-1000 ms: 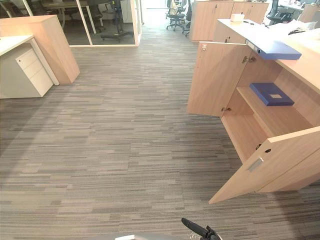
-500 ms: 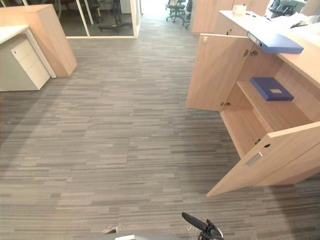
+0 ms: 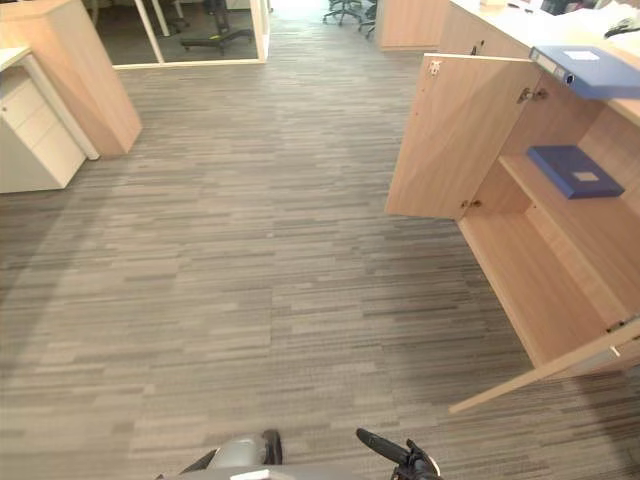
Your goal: Walk over to the cabinet, pick up the folder, carry it to the office cabinet, place the folder inside the office cabinet, then close the office cabinet door
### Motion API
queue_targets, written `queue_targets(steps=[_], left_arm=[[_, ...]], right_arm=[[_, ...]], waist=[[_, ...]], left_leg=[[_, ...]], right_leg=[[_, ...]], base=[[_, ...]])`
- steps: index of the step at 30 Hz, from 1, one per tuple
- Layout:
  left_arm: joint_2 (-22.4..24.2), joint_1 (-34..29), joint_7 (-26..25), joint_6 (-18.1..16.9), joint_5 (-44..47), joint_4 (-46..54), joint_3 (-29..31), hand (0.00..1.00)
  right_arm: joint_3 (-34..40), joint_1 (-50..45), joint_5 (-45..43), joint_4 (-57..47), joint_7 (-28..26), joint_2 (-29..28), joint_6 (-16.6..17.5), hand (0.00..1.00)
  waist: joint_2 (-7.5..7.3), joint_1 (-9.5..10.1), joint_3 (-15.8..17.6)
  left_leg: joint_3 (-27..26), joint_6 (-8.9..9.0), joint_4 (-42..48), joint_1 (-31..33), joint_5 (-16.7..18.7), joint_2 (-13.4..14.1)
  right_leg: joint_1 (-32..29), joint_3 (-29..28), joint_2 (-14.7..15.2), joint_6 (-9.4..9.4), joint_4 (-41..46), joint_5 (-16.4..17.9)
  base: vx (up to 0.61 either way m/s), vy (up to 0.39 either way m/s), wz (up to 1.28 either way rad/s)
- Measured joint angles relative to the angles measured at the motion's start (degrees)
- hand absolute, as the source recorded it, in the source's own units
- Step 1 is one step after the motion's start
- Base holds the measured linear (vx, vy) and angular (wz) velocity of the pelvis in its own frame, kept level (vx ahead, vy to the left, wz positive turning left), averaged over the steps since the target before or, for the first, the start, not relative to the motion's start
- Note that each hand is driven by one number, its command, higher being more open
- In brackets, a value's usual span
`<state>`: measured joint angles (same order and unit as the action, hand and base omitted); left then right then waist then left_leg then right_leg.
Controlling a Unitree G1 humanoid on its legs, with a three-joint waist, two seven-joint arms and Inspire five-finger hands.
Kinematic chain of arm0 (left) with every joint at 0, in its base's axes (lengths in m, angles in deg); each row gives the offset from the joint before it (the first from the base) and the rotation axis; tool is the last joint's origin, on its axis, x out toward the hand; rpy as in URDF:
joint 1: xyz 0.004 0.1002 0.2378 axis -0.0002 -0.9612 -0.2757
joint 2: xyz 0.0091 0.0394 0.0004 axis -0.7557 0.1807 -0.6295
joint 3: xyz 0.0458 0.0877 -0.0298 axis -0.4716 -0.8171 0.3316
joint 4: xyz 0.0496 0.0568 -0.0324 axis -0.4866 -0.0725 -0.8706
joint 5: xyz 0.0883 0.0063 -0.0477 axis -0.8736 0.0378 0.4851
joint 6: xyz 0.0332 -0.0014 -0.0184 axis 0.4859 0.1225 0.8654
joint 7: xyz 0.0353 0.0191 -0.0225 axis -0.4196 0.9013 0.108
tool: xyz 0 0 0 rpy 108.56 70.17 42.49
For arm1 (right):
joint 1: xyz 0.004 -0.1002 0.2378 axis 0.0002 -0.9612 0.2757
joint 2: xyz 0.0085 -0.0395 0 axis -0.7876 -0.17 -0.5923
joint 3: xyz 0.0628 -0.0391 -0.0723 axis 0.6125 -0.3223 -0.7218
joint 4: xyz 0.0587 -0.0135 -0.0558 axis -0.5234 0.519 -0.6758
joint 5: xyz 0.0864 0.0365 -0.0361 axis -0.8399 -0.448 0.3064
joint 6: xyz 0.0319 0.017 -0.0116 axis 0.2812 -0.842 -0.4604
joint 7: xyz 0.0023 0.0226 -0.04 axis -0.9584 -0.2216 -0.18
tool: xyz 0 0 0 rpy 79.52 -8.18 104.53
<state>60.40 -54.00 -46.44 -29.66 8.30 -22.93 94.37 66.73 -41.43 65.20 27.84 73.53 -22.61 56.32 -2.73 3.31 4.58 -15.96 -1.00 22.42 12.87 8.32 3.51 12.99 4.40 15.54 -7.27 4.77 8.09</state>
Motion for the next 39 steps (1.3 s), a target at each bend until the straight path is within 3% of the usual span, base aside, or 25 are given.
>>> queue_targets(steps=[3, 4, 6, 7, 8, 10, 12, 13, 15, 16, 17, 19, 21, 22, 23, 24, 26, 28, 31, 32, 34, 36, 37, 39], left_arm=[[-1.4, 0.5, 0.3, 0.4, -0.6, -3.0, -2.8, 1.0], [-1.6, 0.5, 0.3, 0.4, -0.7, -3.0, -4.7, 1.0], [-2.5, 0.9, 0.4, 0.3, -0.8, -3.6, -8.0, 1.0], [-3.2, 1.2, 0.9, 0.4, -1.2, -4.3, -9.0, 1.0], [-3.3, 1.2, 1.2, 0.3, -2.4, -4.8, -9.6, 1.0], [-3.5, 1.4, 1.5, 0.4, -3.0, -5.1, -11.3, 1.0], [-3.5, 2.3, 1.5, 0.5, -3.0, -5.8, -11.5, 1.0], [-3.5, 2.4, 1.5, 0.5, -3.0, -5.8, -11.6, 1.0], [-3.8, 2.9, 1.6, 0.5, -3.0, -5.7, -11.6, 1.0], [-4.3, 3.1, 1.4, 0.6, -3.5, -6.3, -11.7, 1.0], [-3.3, 2.6, 1.4, 1.0, -4.7, -7.1, -11.7, 1.0], [-2.9, 3.1, 1.4, 1.1, -5.8, -7.0, -11.4, 1.0], [-2.6, 3.3, 1.5, 1.3, -6.3, -6.9, -10.8, 1.0], [-2.5, 3.1, 1.6, 1.6, -6.3, -6.8, -10.3, 1.0], [-3.2, 3.0, 2.2, 1.7, -6.2, -6.1, -9.1, 1.0], [-3.3, 3.1, 2.3, 1.8, -6.1, -5.4, -8.3, 1.0], [-1.2, 1.8, 2.3, 1.3, -3.7, -1.4, -5.0, 1.0], [-1.1, 1.7, 2.3, 1.0, -3.1, -0.6, -4.9, 1.0], [-0.6, 2.3, 2.3, 0.5, -2.1, -0.4, -4.5, 1.0], [-0.6, 2.8, 2.2, 0.2, -1.6, -0.4, -4.4, 1.0], [-0.6, 2.9, 2.2, 0.2, -1.6, -0.4, -4.0, 1.0], [-0.6, 3.2, 2.1, 0.2, -1.4, -0.5, -3.2, 1.0], [-0.4, 3.2, 2.0, 0.2, -1.3, -0.5, -2.7, 1.0], [0.2, 3.1, 1.3, 0.3, -0.5, -0.8, -1.5, 1.0]], right_arm=[[4.8, 0.3, 0.0, 1.7, -0.3, 0.6, 0.0, 1.0], [6.1, 0.4, 0.0, 1.6, -0.5, 1.4, 0.1, 1.0], [6.5, 1.2, 0.2, 0.4, -0.5, 2.7, 0.5, 1.0], [6.1, 1.7, 0.4, 0.3, -0.4, 3.2, 0.5, 1.0], [4.9, 2.2, 0.4, 0.3, -0.3, 3.7, 0.7, 1.0], [4.2, 3.0, 0.4, -0.6, -0.3, 3.8, 0.9, 1.0], [3.3, 4.3, 0.4, -1.1, -0.4, 3.6, 1.1, 1.0], [3.2, 4.8, 0.4, -1.3, -0.4, 3.5, 1.2, 1.0], [3.2, 5.0, 0.4, -1.5, -0.4, 2.7, 1.2, 1.0], [3.2, 4.9, 0.5, -1.4, -0.4, 2.2, 1.3, 1.0], [3.2, 4.9, 0.4, -1.3, -0.5, 3.0, 1.2, 1.0], [3.3, 4.3, 0.5, -1.1, -0.5, 2.7, 0.9, 1.0], [5.6, 3.3, -0.1, -0.9, -0.8, 2.4, 0.2, 1.0], [6.2, 2.3, -0.1, -1.4, -0.7, 2.2, 0.2, 1.0], [6.1, 1.2, 0.0, -1.3, -0.6, 1.6, 0.2, 1.0], [6.1, 0.8, 0.0, -1.3, -0.6, 1.4, 0.2, 1.0], [6.0, 0.3, -0.1, -1.1, -0.5, 1.3, 0.3, 1.0], [5.8, 0.5, -0.1, -0.7, -0.5, 1.2, 0.2, 1.0], [5.7, 2.5, -0.1, 2.1, -0.4, 1.5, -0.2, 1.0], [5.7, 3.0, -0.1, 2.4, -0.2, 1.4, -0.3, 1.0], [5.4, 3.4, -0.1, 2.5, 0.0, 1.2, -0.2, 1.0], [4.4, 3.2, -0.1, 2.5, 0.2, 1.0, -0.1, 1.0], [4.0, 2.9, -0.1, 2.4, 0.2, 1.0, -0.1, 1.0], [2.6, 1.7, -0.1, 1.3, 0.3, 1.1, 0.1, 1.0]], waist=[[0.65, 0.73, -2.6], [1.5, 0.56, -2.6], [1.99, -0.85, -2.0], [1.97, -1.37, -1.9], [2.31, -1.69, -1.7], [3.16, -1.93, -0.5], [3.73, -2.73, 1.8], [3.9, -2.91, 2.3], [3.14, -3.08, 3.4], [2.06, -2.93, 4.3], [4.05, -3.43, 3.6], [4.73, -3.79, 3.9], [5.19, -3.84, 3.7], [5.4, -3.82, 3.2], [4.53, -3.88, 3.0], [4.14, -3.85, 2.9], [4.37, -2.86, 2.8], [4.32, -2.51, 2.9], [4.19, -1.36, 3.2], [3.9, -0.75, 3.6], [3.38, -0.59, 3.9], [2.94, -0.65, 4.3], [2.93, -0.66, 4.3], [2.99, -0.59, 4.2]], left_leg=[[-2.6, -1.49, -4.3, -6.6, 1.7, -3.3], [-2.6, -2.03, -7.3, -10.3, 1.6, -4.9], [-2.1, -3.29, -10.6, -15.8, 1.8, -7.0], [-1.9, -3.4, -12.2, -18.4, 1.8, -7.5], [-1.8, -3.41, -14.1, -21.1, 1.8, -7.4], [-2.2, -3.37, -15.7, -23.9, 1.8, -6.3], [-2.4, -3.31, -16.2, -26.6, 1.9, -4.3], [-2.5, -2.86, -16.6, -27.1, 2.0, -3.8], [-3.2, -0.19, -19.1, -29.2, 2.3, -3.7], [-3.5, 1.17, -20.3, -31.2, 3.2, -4.0], [-4.4, 2.07, -21.1, -31.6, 3.7, -2.1], [-3.9, 3.35, -21.0, -31.6, 5.5, -0.1], [-3.0, 3.03, -18.5, -31.5, 7.6, 3.1], [-2.0, 2.62, -13.7, -30.9, 8.9, 5.9], [-0.6, 4.25, -1.3, -26.2, 9.7, 9.6], [0.3, 4.19, 7.0, -22.8, 9.3, 11.4], [4.2, 5.17, 32.1, -12.4, 8.0, 15.2], [4.2, 4.97, 37.0, -9.2, 8.5, 14.6], [5.3, 4.65, 33.2, -4.2, 9.6, 10.7], [8.9, 5.06, 25.3, -2.5, 10.2, 7.4], [13.9, 5.04, 14.3, -1.4, 10.0, 4.6], [21.4, 4.72, 1.8, 0.8, 7.4, 3.3], [22.4, 4.95, -0.4, 1.0, 6.3, 3.1], [23.3, 6.71, -3.7, 0.7, 0.1, 3.0]], right_leg=[[-4.4, -0.3, 3.9, 1.1, 12.8, -1.8], [-8.0, 0.3, 5.9, 2.63, 23.2, -3.3], [-13.3, 4.2, 10.2, 8.3, 40.9, -4.9], [-15.6, 7.5, 11.9, 10.24, 48.4, -3.7], [-18.3, 11.4, 12.4, 10.61, 53.3, -1.4], [-21.1, 16.4, 10.0, 9.7, 51.5, 2.4], [-23.2, 20.4, 5.3, 8.42, 42.1, 4.8], [-23.6, 21.3, 4.3, 8.08, 38.8, 4.6], [-24.2, 24.3, 2.3, 6.68, 27.5, 1.1], [-23.7, 25.0, 1.2, 8.84, 23.5, -1.8], [-23.8, 25.1, -1.7, 8.8, 22.5, -0.9], [-23.8, 25.7, -4.2, 10.05, 22.6, 1.8], [-22.1, 27.0, -7.5, 10.52, 21.9, 4.1], [-20.3, 28.0, -10.3, 10.91, 20.3, 5.4], [-17.8, 28.5, -12.5, 10.77, 17.8, 5.7], [-16.5, 28.2, -13.8, 10.91, 16.1, 5.5], [-10.7, 26.2, -18.5, 11.82, 10.4, 4.9], [-7.3, 23.6, -20.2, 12.22, 7.1, 4.6], [-2.6, 16.5, -20.7, 12.07, 3.8, 4.1], [-1.0, 12.9, -19.8, 11.84, 3.1, 4.0], [0.0, 9.8, -18.7, 11.01, 1.9, 4.0], [1.8, 6.4, -16.8, 8.76, 0.5, 4.6], [2.3, 5.9, -16.4, 7.9, 0.3, 5.0], [3.8, 4.6, -14.9, 5.16, 0.3, 6.4]], base=[[0.38, 0.275, -0.44], [0.31, 0.259, -0.08], [0.28, 0.209, 0.15], [0.22, 0.122, 0.13], [0.24, 0.097, -0.01], [0.16, 0.001, -0.1], [0.16, -0.126, -0.09], [0.15, -0.174, -0.08], [0.1, -0.174, -0.19], [0.16, -0.215, -0.47], [0.14, -0.147, -0.46], [0.27, -0.252, -0.27], [0.35, -0.306, -0.07], [0.4, -0.362, 0.14], [0.41, -0.375, 0.11], [0.4, -0.346, -0.12], [0.42, -0.223, -0.53], [0.37, -0.062, -0.75], [0.34, 0.058, -1.21], [0.29, 0.131, -1.22], [0.31, 0.174, -1.13], [0.32, 0.194, -0.8], [0.34, 0.232, -0.48], [0.4, 0.305, -0.36]])
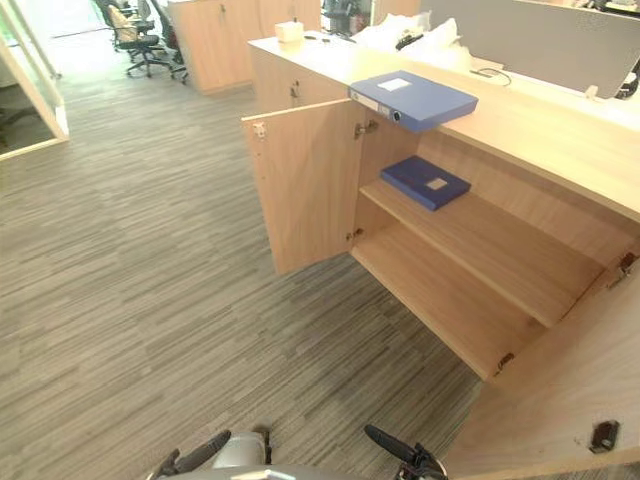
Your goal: Walk over to the cabinet, pick up the folder, carry it to the office cabinet, place the folder inside the office cabinet, then close the office cabinet door
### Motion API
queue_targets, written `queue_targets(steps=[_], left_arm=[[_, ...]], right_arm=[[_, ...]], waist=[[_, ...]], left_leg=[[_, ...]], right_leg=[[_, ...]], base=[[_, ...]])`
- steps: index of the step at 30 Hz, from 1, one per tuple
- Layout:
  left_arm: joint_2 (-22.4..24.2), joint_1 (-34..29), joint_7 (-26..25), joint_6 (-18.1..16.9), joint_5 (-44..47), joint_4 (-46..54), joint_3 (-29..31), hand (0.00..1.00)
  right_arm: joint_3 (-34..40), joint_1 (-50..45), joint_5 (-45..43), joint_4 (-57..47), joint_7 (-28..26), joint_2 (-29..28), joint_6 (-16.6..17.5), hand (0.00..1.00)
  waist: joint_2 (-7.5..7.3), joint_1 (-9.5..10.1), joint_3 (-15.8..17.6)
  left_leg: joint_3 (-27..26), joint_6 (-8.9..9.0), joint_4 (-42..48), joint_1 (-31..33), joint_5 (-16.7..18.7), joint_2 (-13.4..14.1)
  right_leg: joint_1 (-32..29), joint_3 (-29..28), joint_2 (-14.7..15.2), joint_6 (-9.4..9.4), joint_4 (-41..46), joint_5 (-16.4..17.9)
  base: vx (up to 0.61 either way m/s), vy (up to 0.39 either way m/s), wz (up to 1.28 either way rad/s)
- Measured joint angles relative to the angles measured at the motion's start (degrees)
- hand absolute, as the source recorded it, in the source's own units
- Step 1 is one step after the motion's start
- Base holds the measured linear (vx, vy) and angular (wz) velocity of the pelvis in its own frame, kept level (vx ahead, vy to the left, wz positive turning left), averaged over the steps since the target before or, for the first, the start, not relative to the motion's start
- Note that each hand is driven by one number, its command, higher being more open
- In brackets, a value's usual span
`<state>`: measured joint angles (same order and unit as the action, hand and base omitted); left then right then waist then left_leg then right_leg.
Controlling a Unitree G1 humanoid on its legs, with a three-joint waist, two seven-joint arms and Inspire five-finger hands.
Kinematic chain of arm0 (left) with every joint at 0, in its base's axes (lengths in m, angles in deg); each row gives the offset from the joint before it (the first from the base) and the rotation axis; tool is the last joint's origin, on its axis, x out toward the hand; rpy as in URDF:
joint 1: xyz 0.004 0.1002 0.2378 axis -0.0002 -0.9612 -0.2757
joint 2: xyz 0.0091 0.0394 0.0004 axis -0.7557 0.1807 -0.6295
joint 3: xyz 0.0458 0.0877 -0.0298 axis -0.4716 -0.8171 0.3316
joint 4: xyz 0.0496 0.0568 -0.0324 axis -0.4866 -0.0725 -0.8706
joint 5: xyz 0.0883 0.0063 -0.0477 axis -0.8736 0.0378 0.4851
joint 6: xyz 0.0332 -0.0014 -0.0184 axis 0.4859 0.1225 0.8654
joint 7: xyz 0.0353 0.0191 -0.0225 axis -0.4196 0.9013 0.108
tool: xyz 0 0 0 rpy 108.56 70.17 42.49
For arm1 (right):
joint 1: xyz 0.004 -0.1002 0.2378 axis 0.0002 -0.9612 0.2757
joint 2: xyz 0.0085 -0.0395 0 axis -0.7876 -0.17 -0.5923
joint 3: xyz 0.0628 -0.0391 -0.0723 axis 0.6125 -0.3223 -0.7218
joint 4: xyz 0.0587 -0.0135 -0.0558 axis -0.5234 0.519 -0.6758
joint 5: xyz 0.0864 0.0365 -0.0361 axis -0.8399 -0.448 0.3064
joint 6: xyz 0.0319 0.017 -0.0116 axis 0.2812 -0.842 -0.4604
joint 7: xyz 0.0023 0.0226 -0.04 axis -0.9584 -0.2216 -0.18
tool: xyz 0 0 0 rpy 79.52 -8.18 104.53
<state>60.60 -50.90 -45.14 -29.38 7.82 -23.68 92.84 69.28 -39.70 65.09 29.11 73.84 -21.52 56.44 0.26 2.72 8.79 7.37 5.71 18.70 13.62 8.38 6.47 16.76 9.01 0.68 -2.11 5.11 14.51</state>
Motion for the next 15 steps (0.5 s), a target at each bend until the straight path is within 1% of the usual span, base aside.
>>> queue_targets(steps=[1, 2, 3, 4, 5, 6, 7, 8, 9, 10, 11, 12, 13, 14, 15], left_arm=[[0.4, -0.5, -0.4, 0.0, 0.0, 0.0, 0.1, 1.0], [-0.2, -0.4, -0.4, 0.2, 0.2, 0.0, 0.7, 1.0], [-0.3, -0.5, -0.7, 0.2, 0.0, 0.0, 0.9, 1.0], [-0.2, -0.6, -1.1, 0.2, 0.0, -0.2, 1.7, 1.0], [-0.2, -0.7, -1.2, 0.2, 0.0, -1.0, 1.9, 1.0], [-0.1, -0.8, -1.2, 0.4, 0.0, -1.3, 1.9, 1.0], [0.0, -1.1, -1.2, 0.5, 0.0, -1.4, 1.7, 1.0], [-0.2, -1.2, -1.2, 0.5, -0.1, -1.6, 1.5, 1.0], [-0.4, -1.1, -1.2, 0.5, -0.1, -1.9, 1.3, 1.0], [-0.9, -0.9, -1.2, 0.5, -0.2, -3.0, 1.0, 1.0], [-1.2, -0.9, -1.2, 0.5, -0.8, -3.5, 1.0, 1.0], [-1.2, -0.9, -1.1, 0.5, -1.4, -3.5, 0.8, 1.0], [-1.5, -0.5, -1.1, 0.5, -2.4, -3.6, 0.2, 1.0], [-1.7, -0.4, -1.1, 0.5, -2.7, -4.2, -0.1, 1.0], [-1.7, -0.2, -1.2, 0.5, -2.8, -4.9, -0.5, 1.0]], right_arm=[[0.0, -0.4, 0.0, -0.2, 0.0, -0.3, 0.1, 1.0], [0.0, -0.3, 0.1, -0.5, -0.1, -1.0, 0.1, 1.0], [0.1, -0.3, 0.1, -0.6, -0.4, -1.3, 0.2, 1.0], [0.3, -0.4, 0.3, -1.1, -0.8, -1.8, 0.1, 1.0], [0.9, -0.7, 0.8, -1.8, -1.3, -1.9, 0.0, 1.0], [1.1, -0.9, 1.2, -2.1, -1.4, -1.7, 0.0, 1.0], [2.1, -1.5, 2.2, -2.8, -1.7, -1.4, 0.0, 1.0], [3.3, -1.9, 2.3, -4.0, -1.9, -1.2, 0.1, 1.0], [3.9, -1.8, 2.3, -4.6, -1.8, -1.2, 0.2, 1.0], [4.7, -1.8, 2.6, -5.1, -1.5, -0.8, 0.7, 1.0], [5.2, -1.9, 2.6, -4.9, -1.4, -0.3, 0.8, 1.0], [5.2, -2.0, 2.6, -4.7, -1.3, 0.0, 0.8, 1.0], [5.2, -2.4, 2.6, -4.7, -1.0, 0.4, 0.9, 1.0], [5.2, -2.4, 2.6, -4.4, -0.9, 0.5, 1.1, 1.0], [5.2, -2.3, 2.6, -4.1, -0.9, 0.8, 1.2, 1.0]], waist=[[-0.01, 0.13, -0.5], [-1.43, 0.56, -0.3], [-1.8, 0.76, -0.6], [-2.3, 1.26, -1.0], [-1.99, 2.0, -1.1], [-1.75, 1.99, -1.3], [-1.49, 1.94, -1.8], [-1.3, 1.9, -1.9], [-1.35, 1.54, -1.9], [-1.45, 0.43, -2.0], [-1.43, -0.52, -2.1], [-1.42, -0.58, -2.1], [-1.43, -0.59, -2.3], [-1.12, -0.82, -2.2], [-0.48, -1.1, -1.9]], left_leg=[[-0.2, 0.71, 0.0, -0.6, -6.2, -1.0], [-2.2, 0.09, 1.8, -0.6, -5.3, -2.1], [-3.4, -0.42, 1.9, -0.7, -4.5, -2.5], [-6.0, -1.46, 2.6, -1.6, -3.1, -3.0], [-8.9, -2.84, 2.6, -3.8, -1.6, -3.4], [-10.1, -3.42, 2.1, -5.0, -1.0, -3.8], [-12.5, -4.55, 0.2, -7.8, -0.4, -5.1], [-14.7, -5.64, -1.7, -10.5, -0.1, -6.6], [-15.7, -6.08, -2.6, -12.0, -0.1, -7.3], [-17.1, -6.91, -4.6, -14.9, -0.1, -8.4], [-17.9, -7.2, -6.6, -17.9, -0.1, -8.8], [-18.4, -7.21, -7.6, -19.4, -0.1, -8.7], [-20.0, -7.2, -9.2, -21.2, -0.1, -8.1], [-21.8, -7.04, -10.2, -22.3, -0.2, -7.2], [-23.1, -6.67, -10.8, -23.4, -0.4, -6.2]], right_leg=[[0.6, -0.9, 1.4, -1.67, 0.0, 0.9], [0.6, -1.8, 3.6, -2.71, 0.6, 1.2], [0.2, -1.9, 4.5, -3.08, 1.2, 1.0], [-1.1, -2.6, 6.4, -3.85, 3.8, 0.6], [-2.9, -3.9, 8.4, -4.1, 8.6, 0.4], [-4.4, -4.2, 9.5, -4.11, 12.1, 0.5], [-8.6, -4.4, 12.2, -4.02, 21.8, 0.3], [-13.7, -4.3, 15.5, -1.47, 32.8, -1.2], [-15.9, -3.5, 17.3, 1.01, 37.8, -2.7], [-18.4, 0.9, 21.3, 5.09, 45.7, -5.0], [-19.2, 7.2, 24.6, 6.47, 49.8, -5.8], [-19.4, 10.4, 25.7, 6.49, 50.4, -5.8], [-20.3, 15.8, 26.8, 6.18, 50.2, -5.6], [-21.1, 19.7, 26.3, 5.03, 48.3, -4.6], [-21.1, 21.8, 25.1, 3.76, 45.4, -3.5]], base=[[0.53, 0.455, -0.52], [0.51, 0.445, -0.56], [0.45, 0.429, -0.73], [0.31, 0.327, -0.9], [0.29, 0.341, -0.96], [0.26, 0.358, -0.95], [0.24, 0.359, -0.81], [0.23, 0.34, -0.75], [0.2, 0.289, -0.58], [0.17, 0.227, -0.4], [0.16, 0.203, -0.4], [0.14, 0.144, -0.55], [0.12, 0.085, -0.75], [0.14, 0.041, -0.89], [0.12, -0.016, -0.73]])
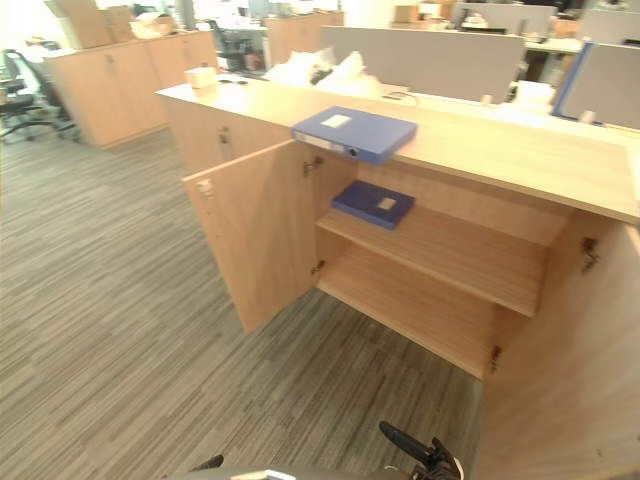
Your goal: Walk over to the cabinet, pick up the folder, carry it to the office cabinet, place the folder inside the office cabinet, then close the office cabinet door
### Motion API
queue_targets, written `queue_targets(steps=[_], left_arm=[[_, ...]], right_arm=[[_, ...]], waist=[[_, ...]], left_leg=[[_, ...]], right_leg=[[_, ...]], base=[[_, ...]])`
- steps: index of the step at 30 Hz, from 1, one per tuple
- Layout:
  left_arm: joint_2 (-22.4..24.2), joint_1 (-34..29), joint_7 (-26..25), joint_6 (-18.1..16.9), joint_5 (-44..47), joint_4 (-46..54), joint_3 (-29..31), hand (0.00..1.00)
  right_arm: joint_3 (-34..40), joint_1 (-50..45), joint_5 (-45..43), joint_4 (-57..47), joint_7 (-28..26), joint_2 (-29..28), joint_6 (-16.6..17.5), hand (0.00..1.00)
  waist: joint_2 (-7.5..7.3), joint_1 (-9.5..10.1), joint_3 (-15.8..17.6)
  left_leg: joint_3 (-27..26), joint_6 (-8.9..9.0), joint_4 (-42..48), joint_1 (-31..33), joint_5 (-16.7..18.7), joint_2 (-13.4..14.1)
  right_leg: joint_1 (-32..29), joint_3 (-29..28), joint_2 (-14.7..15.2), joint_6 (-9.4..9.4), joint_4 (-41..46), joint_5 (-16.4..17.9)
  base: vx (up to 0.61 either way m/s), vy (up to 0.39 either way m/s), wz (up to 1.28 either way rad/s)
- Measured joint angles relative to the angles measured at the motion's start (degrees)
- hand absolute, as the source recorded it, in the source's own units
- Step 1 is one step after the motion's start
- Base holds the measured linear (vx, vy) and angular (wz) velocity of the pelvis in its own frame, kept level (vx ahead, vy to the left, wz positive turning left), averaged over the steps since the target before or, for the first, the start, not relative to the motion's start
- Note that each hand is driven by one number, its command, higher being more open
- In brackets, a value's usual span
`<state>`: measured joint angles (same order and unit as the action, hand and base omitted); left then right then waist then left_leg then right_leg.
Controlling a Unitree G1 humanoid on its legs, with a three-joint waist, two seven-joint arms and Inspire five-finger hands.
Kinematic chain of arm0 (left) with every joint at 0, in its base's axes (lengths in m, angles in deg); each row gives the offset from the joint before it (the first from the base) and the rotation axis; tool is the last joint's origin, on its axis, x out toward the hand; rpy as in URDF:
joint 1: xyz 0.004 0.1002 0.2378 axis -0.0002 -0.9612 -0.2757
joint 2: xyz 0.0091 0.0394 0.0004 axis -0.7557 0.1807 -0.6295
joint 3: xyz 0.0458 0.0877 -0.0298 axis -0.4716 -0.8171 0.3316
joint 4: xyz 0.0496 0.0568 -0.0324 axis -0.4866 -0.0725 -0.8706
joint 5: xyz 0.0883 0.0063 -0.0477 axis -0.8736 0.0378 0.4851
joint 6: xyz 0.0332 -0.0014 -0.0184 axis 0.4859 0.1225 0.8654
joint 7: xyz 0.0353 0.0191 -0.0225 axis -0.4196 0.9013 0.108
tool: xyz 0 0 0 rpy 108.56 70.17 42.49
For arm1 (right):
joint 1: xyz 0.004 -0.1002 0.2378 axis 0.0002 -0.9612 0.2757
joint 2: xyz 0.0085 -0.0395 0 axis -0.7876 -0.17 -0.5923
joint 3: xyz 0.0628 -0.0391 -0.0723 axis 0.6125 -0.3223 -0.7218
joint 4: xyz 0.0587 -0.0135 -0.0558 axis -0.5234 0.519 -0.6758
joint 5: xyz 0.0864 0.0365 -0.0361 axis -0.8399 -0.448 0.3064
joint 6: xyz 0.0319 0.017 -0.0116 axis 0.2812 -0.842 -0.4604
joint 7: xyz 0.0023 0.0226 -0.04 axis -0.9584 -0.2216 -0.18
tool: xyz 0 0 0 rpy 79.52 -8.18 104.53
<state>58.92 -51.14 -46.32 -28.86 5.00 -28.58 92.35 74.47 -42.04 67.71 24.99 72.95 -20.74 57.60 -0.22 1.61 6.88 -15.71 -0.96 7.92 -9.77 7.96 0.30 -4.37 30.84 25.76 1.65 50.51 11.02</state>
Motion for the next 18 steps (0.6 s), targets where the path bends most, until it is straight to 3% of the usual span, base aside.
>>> queue_targets(steps=[1, 2, 4, 7, 12, 14, 15, 16, 17, 18], left_arm=[[0.1, 0.3, 0.0, 0.0, 0.0, -0.4, -0.4, 1.0], [0.1, 0.8, 0.0, 0.0, 0.2, -0.8, -1.8, 1.0], [-0.4, 2.1, 0.0, 0.1, 0.5, -0.9, -2.1, 1.0], [0.9, 3.3, 0.0, -0.5, 0.5, -0.6, -2.1, 1.0], [1.1, 2.1, 0.0, -0.6, 0.5, 1.1, -1.6, 1.0], [1.1, 1.2, 0.1, -0.5, 0.6, 1.5, -1.1, 1.0], [1.2, 1.2, 0.1, -0.5, 0.6, 1.6, -0.4, 1.0], [1.3, 1.1, 0.1, -0.4, 0.8, 1.6, 0.4, 1.0], [1.3, 0.4, 0.0, -0.2, 1.5, 1.7, 0.7, 1.0], [1.1, 0.0, 0.0, -0.1, 2.0, 1.7, 0.7, 1.0]], right_arm=[[0.0, 0.0, 0.0, 0.4, 0.0, 0.1, -0.1, 1.0], [0.2, 0.0, -0.3, 0.4, 0.0, 0.0, -0.4, 1.0], [0.0, 0.1, -0.3, 0.4, 0.0, -0.4, -0.6, 1.0], [0.7, -1.3, -0.4, 0.2, 0.2, 0.8, -0.8, 1.0], [1.2, -2.8, -0.4, 0.3, 0.2, -0.4, -0.8, 1.0], [2.3, -4.1, -0.7, 0.2, 0.2, -1.0, -0.8, 1.0], [2.3, -4.2, -0.9, 0.3, 0.2, -1.0, -0.8, 1.0], [2.3, -4.3, -1.1, 0.3, 0.2, -1.0, -0.8, 1.0], [2.3, -4.5, -2.1, 0.3, 0.3, -0.9, -0.8, 1.0], [2.2, -4.6, -2.7, 0.4, 0.5, -0.9, -0.8, 1.0]], waist=[[0.49, -0.4, 0.0], [1.13, -0.8, 0.1], [0.17, -0.63, 0.8], [1.56, -1.62, 2.2], [0.61, -1.81, 0.8], [0.92, -1.77, -0.9], [1.07, -1.79, -1.0], [1.39, -1.83, -1.0], [1.84, -1.67, -0.8], [1.96, -1.65, -0.6]], left_leg=[[-0.6, 0.08, -0.1, -0.4, 0.0, 0.8], [-1.1, 0.75, -0.6, -0.2, -0.2, 2.2], [-2.6, 2.38, -0.9, 0.0, 0.0, 2.5], [-2.5, 4.1, -3.7, -3.0, -0.8, 4.4], [-2.9, 7.55, -4.3, -3.7, -0.3, 7.6], [-2.4, 8.07, 7.7, 1.1, 5.2, 12.1], [-2.0, 7.52, 13.6, 3.5, 6.7, 13.8], [-1.0, 6.72, 22.7, 7.3, 7.7, 16.3], [0.9, 5.27, 35.3, 12.0, 6.4, 19.6], [1.5, 5.07, 39.1, 13.2, 5.9, 20.6]], right_leg=[[0.5, 1.1, -1.1, -1.08, -2.0, 0.7], [1.4, 2.2, -3.9, -3.93, -10.3, 3.0], [3.8, 3.5, -6.2, -5.62, -19.4, 5.4], [5.7, 4.4, -9.0, -4.42, -20.2, 5.9], [8.3, 5.4, -14.0, -3.12, -25.8, 7.2], [10.1, 5.7, -18.0, -3.09, -29.9, 7.0], [10.7, 5.6, -19.0, -2.94, -30.8, 6.9], [11.8, 5.5, -20.4, -2.6, -31.9, 6.7], [14.3, 4.7, -22.4, -2.3, -33.7, 6.6], [15.3, 4.2, -22.9, -2.15, -34.4, 6.7]], base=[[0.13, -0.088, -0.78], [0.13, -0.161, -0.69], [0.1, -0.22, -0.58], [0.06, -0.199, -0.14], [0.04, -0.135, -0.05], [0.11, -0.145, -0.01], [0.15, -0.177, -0.1], [0.14, -0.115, -0.24], [0.14, -0.09, -0.29], [0.19, -0.012, -0.33]])
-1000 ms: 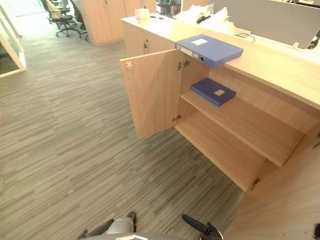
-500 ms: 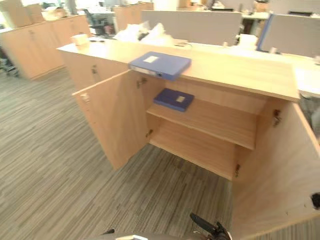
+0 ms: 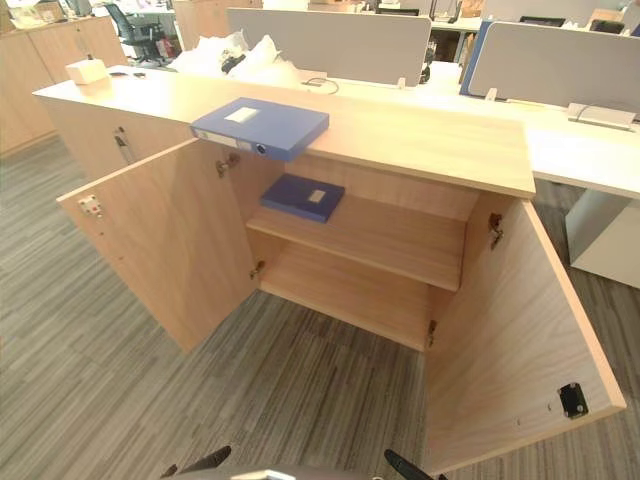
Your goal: Walk over to the cabinet, pick up the folder, carry it to the office cabinet, place the folder inside the office cabinet, then close the office cabinet door
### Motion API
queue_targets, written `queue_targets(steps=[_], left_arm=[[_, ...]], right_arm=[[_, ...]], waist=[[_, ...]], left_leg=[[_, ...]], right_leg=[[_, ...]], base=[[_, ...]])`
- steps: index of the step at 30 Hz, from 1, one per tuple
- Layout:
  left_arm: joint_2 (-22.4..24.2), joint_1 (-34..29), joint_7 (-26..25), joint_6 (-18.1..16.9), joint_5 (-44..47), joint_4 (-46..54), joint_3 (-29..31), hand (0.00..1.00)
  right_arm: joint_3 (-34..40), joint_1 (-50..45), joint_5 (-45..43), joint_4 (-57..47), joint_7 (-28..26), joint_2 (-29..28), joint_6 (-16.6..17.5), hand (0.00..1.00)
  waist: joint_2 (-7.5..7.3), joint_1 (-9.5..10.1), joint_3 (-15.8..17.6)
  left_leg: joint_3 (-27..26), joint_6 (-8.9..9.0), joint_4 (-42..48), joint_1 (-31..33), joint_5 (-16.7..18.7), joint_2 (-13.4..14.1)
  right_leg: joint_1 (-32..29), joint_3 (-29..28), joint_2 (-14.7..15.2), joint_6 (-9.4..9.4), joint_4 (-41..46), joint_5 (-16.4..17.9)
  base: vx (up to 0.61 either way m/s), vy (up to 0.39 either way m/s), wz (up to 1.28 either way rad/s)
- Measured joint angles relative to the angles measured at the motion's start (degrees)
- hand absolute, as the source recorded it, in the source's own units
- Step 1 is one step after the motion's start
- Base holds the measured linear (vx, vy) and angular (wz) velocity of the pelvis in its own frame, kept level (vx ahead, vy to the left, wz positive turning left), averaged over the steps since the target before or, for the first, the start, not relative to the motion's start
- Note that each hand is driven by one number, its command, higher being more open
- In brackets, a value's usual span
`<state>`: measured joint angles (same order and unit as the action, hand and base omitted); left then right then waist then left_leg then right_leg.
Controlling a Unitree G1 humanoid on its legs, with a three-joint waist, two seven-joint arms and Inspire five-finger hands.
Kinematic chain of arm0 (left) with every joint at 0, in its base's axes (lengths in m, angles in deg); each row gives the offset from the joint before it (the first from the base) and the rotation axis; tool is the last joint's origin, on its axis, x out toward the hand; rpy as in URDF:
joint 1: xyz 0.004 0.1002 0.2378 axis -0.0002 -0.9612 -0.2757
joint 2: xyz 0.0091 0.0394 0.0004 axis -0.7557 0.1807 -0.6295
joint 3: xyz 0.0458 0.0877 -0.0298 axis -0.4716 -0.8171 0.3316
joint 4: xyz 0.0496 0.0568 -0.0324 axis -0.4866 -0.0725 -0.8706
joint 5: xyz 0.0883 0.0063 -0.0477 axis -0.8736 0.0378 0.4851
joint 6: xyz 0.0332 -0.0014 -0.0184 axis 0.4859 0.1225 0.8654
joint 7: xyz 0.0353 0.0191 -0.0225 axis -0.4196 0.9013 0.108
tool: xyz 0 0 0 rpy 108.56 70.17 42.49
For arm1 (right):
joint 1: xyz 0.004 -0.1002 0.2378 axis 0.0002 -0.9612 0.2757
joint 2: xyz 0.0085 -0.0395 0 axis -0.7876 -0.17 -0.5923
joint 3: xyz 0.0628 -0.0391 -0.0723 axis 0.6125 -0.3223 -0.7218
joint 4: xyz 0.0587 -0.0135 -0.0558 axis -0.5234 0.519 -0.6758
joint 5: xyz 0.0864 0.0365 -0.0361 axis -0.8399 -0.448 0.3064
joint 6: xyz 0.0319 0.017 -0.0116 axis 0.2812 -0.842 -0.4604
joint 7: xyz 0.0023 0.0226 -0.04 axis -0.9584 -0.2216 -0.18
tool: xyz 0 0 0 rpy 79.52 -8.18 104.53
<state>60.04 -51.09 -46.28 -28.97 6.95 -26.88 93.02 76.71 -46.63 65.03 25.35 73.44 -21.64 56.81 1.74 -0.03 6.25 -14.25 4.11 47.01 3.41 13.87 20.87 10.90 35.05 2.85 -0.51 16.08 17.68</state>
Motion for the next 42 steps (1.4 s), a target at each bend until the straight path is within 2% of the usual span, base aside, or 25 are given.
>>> queue_targets(steps=[2, 5, 7, 8, 9, 11, 12, 15, 18, 20, 21, 22, 23, 25, 26, 28, 29, 30, 32, 33, 34, 35, 38, 39, 42], left_arm=[[-0.3, -0.1, 0.1, -0.1, 1.4, 1.2, -0.6, 1.0], [-0.6, 0.5, 0.0, -0.5, 2.1, 1.6, -1.4, 1.0], [-0.6, 0.5, -0.2, -0.9, 2.7, 1.7, -2.4, 1.0], [-0.4, 0.4, -0.3, -1.2, 3.0, 1.7, -2.9, 1.0], [-1.5, 0.6, -0.5, -1.2, 3.4, 1.1, -3.0, 1.0], [-2.6, 1.8, -1.1, -1.8, 3.4, 1.1, -2.8, 1.0], [-2.8, 2.5, -1.4, -1.6, 3.4, 0.8, -2.3, 1.0], [-2.4, 1.9, -1.7, -1.5, 3.3, 0.1, -2.2, 1.0], [-1.6, 1.3, -1.6, -0.8, 3.3, -1.3, -1.2, 1.0], [-0.5, -0.2, -1.6, -0.8, 3.1, -1.5, -1.2, 1.0], [-0.2, -0.6, -1.6, -0.7, 3.1, -1.5, -1.2, 1.0], [-0.3, -1.4, -1.6, -0.7, 3.0, -1.5, -1.3, 1.0], [-0.6, -1.9, -1.6, -0.5, 2.9, -1.6, -1.8, 1.0], [-1.4, -2.3, -1.6, -0.4, 2.5, -1.7, -3.2, 1.0], [-1.4, -2.7, -1.6, -0.4, 2.0, -1.7, -3.2, 1.0], [-1.7, -3.8, -1.6, -0.4, 1.8, -1.6, -3.1, 1.0], [-1.6, -3.7, -1.7, -0.3, 1.7, -1.7, -3.1, 1.0], [-1.2, -3.3, -1.8, -0.3, 1.6, -1.9, -3.1, 1.0], [-1.0, -2.3, -1.8, -0.2, 1.7, -2.6, -3.1, 1.0], [-1.6, -1.9, -1.7, -0.2, 1.8, -2.6, -2.9, 1.0], [-2.5, -1.6, -1.3, -0.4, 1.8, -2.4, -2.6, 1.0], [-1.6, -1.4, -1.4, -0.4, 1.8, -2.2, -2.4, 1.0], [0.8, -1.4, -1.3, -0.6, 1.7, -0.2, -1.7, 1.0], [1.5, -1.4, -1.2, -0.7, 1.8, -0.1, -0.2, 1.0], [1.0, -1.4, -1.1, -0.5, 1.9, 0.3, 0.1, 1.0]], right_arm=[[-0.1, 0.6, 0.0, 0.6, 0.2, -0.1, -0.1, 1.0], [-0.6, 4.8, 0.0, 4.1, 0.3, 0.3, -0.1, 1.0], [-0.7, 5.7, 0.0, 4.4, 0.4, -0.1, 0.0, 1.0], [-1.1, 5.9, -0.1, 4.3, 0.3, 0.3, 0.0, 1.0], [-2.6, 6.1, 0.0, 4.4, 0.4, -0.7, 0.0, 1.0], [-3.5, 6.9, 0.0, 4.4, 0.1, -1.5, 0.0, 1.0], [-3.4, 7.5, 0.0, 4.4, 0.1, -1.9, 0.0, 1.0], [-3.1, 8.5, 0.1, 4.0, -0.3, -2.3, 0.4, 1.0], [-2.2, 8.3, 0.1, 4.2, -0.3, -1.8, 0.3, 1.0], [-1.6, 6.4, 0.3, 3.8, -0.4, -0.3, 0.3, 1.0], [-1.2, 6.2, 0.6, 3.6, -0.4, 0.2, 0.3, 1.0], [-0.8, 5.5, 1.4, 2.4, -0.6, 0.8, 0.5, 1.0], [-0.5, 5.5, 2.4, 2.0, -0.7, 1.1, 0.2, 1.0], [-0.5, 4.0, 2.5, 2.1, -0.5, 1.2, 0.4, 1.0], [-0.9, 3.3, 2.5, 2.1, -0.5, 1.3, 0.3, 1.0], [-2.0, 3.0, 2.5, 2.1, -0.6, 1.2, 0.3, 1.0], [-2.8, 3.3, 2.5, 2.3, -0.9, 1.5, 0.2, 1.0], [-2.9, 3.7, 2.5, 2.4, -1.1, 1.9, 0.1, 1.0], [-4.6, 3.5, 2.5, 2.3, -1.0, 2.3, 0.1, 1.0], [-6.6, 2.9, 2.7, 2.3, -0.9, 2.1, 0.1, 1.0], [-7.6, 2.3, 2.8, 2.5, -0.9, 1.6, 0.1, 1.0], [-7.3, 1.7, 2.5, 2.7, -0.8, 1.9, 0.2, 1.0], [-8.1, 1.4, 3.6, 2.2, -0.8, 3.3, 0.3, 1.0], [-7.9, 1.4, 4.4, 2.3, -0.7, 3.5, 0.2, 1.0], [-8.0, 1.3, 4.4, 2.7, -0.6, 3.2, 0.2, 1.0]], waist=[[-0.5, 0.59, 0.2], [-1.89, 1.86, 1.1], [-1.7, 2.2, 1.4], [-0.93, 2.56, 1.7], [-2.54, 2.42, 1.7], [-3.94, 2.67, 1.9], [-4.15, 2.79, 2.0], [-3.69, 3.2, 1.9], [-2.94, 2.97, 1.8], [-1.53, 2.96, 1.7], [-1.06, 2.95, 1.8], [-1.12, 2.95, 1.8], [-1.77, 2.68, 2.2], [-2.26, 2.3, 2.5], [-2.5, 2.24, 2.3], [-2.52, 2.25, 1.6], [-2.37, 2.0, 1.8], [-1.46, 1.86, 2.4], [-0.63, 1.38, 2.8], [-1.75, 1.25, 2.8], [-3.34, 1.03, 3.0], [-3.18, 0.87, 2.2], [-0.68, 1.32, 1.1], [0.0, 1.24, 1.2], [-0.49, 1.45, 1.4]], left_leg=[[0.7, 0.59, 6.0, 2.9, 2.1, -1.1], [2.1, 0.23, -3.5, 7.1, 5.0, -7.0], [6.1, -1.16, -13.0, 8.8, 2.9, -9.3], [8.9, -0.54, -19.2, 8.6, -4.7, -10.1], [8.7, -0.81, -20.9, 6.3, -7.2, -13.2], [10.1, -0.91, -21.0, 6.6, -7.2, -15.2], [10.7, -0.93, -20.7, 6.6, -7.2, -16.2], [10.9, -0.96, -21.7, 5.3, -7.2, -16.8], [10.6, -1.36, -25.9, 1.6, -7.2, -18.2], [10.0, -2.54, -30.8, -2.7, -7.0, -19.8], [10.0, -2.68, -31.9, -3.7, -6.7, -20.2], [10.2, -2.77, -34.2, -5.5, -6.5, -22.0], [10.1, -2.83, -35.7, -7.3, -6.5, -23.6], [10.1, -3.31, -36.9, -9.5, -6.7, -24.7], [10.1, -3.98, -37.7, -10.6, -7.1, -24.8], [10.2, -4.98, -39.9, -11.4, -7.6, -24.4], [10.8, -5.87, -40.7, -11.4, -8.1, -23.5], [11.7, -6.19, -40.5, -11.0, -8.7, -21.4], [11.7, -4.84, -40.5, -11.1, -8.3, -18.4], [11.8, -3.47, -40.5, -11.0, -8.0, -17.8], [12.2, -2.57, -40.1, -11.2, -7.6, -18.5], [13.2, -1.76, -39.6, -11.5, -7.1, -17.5], [13.7, 0.49, -38.8, -11.4, -6.1, -14.2], [13.8, 2.7, -34.9, -10.2, -4.7, -12.2], [13.6, 4.97, -19.6, -3.6, -2.4, -9.9]], right_leg=[[2.9, -2.0, 0.4, -0.31, -2.1, -0.2], [4.4, -6.4, 4.4, -1.89, -2.9, -1.2], [5.0, -8.0, 6.0, -3.14, -3.0, -1.6], [5.8, -8.8, 6.3, -5.12, -3.3, -1.7], [7.3, -10.6, 8.2, -6.79, -4.9, -1.5], [6.6, -11.9, 7.6, -5.41, -7.7, -3.0], [7.1, -12.0, 8.1, -5.8, -8.4, -3.9], [8.0, -12.8, 8.8, -7.7, -10.0, -7.2], [7.9, -14.4, 10.4, -8.42, -8.6, -7.7], [4.9, -16.9, 13.2, -8.41, -0.4, -7.6], [3.1, -18.0, 14.2, -8.24, 3.6, -7.5], [-1.2, -19.5, 16.7, -6.23, 12.4, -7.0], [-5.2, -19.9, 19.8, -1.23, 21.3, -7.7], [-7.8, -19.5, 22.6, 4.37, 28.6, -10.5], [-7.9, -19.3, 23.0, 3.9, 29.5, -11.4], [-8.3, -17.7, 22.8, 1.91, 29.2, -10.1], [-9.2, -16.1, 20.8, -1.35, 27.7, -5.9], [-10.1, -14.6, 16.7, -2.69, 24.4, -1.7], [-11.1, -13.5, 10.9, -3.27, 18.4, -0.4], [-11.2, -13.7, 8.4, -3.33, 11.7, -1.2], [-10.8, -13.5, 8.4, -0.55, 8.3, -4.2], [-9.5, -12.1, 7.3, -0.46, 7.6, -3.6], [-8.0, -10.6, 3.5, 0.48, 4.6, -2.8], [-5.2, -9.2, 1.1, 1.17, 1.2, -3.2], [-1.5, -7.6, -1.3, 1.58, -2.9, -3.5]], base=[[0.26, 0.074, -0.49], [0.26, 0.218, -0.78], [0.22, 0.264, -0.58], [0.27, 0.304, -0.32], [0.31, 0.301, -0.12], [0.18, 0.156, 0.21], [0.08, 0.082, 0.25], [0.08, 0.072, -0.07], [0.04, 0.046, -0.3], [0.02, 0.129, -0.4], [-0.03, 0.207, -0.53], [-0.04, 0.211, -0.43], [-0.04, 0.175, -0.29], [0.01, 0.092, 0.0], [0.02, 0.099, -0.14], [0.02, 0.021, -0.25], [0.05, -0.059, -0.33], [0.07, -0.123, -0.36], [0.05, -0.159, -0.14], [0.04, -0.236, 0.1], [0.1, -0.314, 0.28], [0.16, -0.344, 0.26], [0.19, -0.267, 0.19], [0.21, -0.266, 0.3], [0.12, -0.14, 0.27]])
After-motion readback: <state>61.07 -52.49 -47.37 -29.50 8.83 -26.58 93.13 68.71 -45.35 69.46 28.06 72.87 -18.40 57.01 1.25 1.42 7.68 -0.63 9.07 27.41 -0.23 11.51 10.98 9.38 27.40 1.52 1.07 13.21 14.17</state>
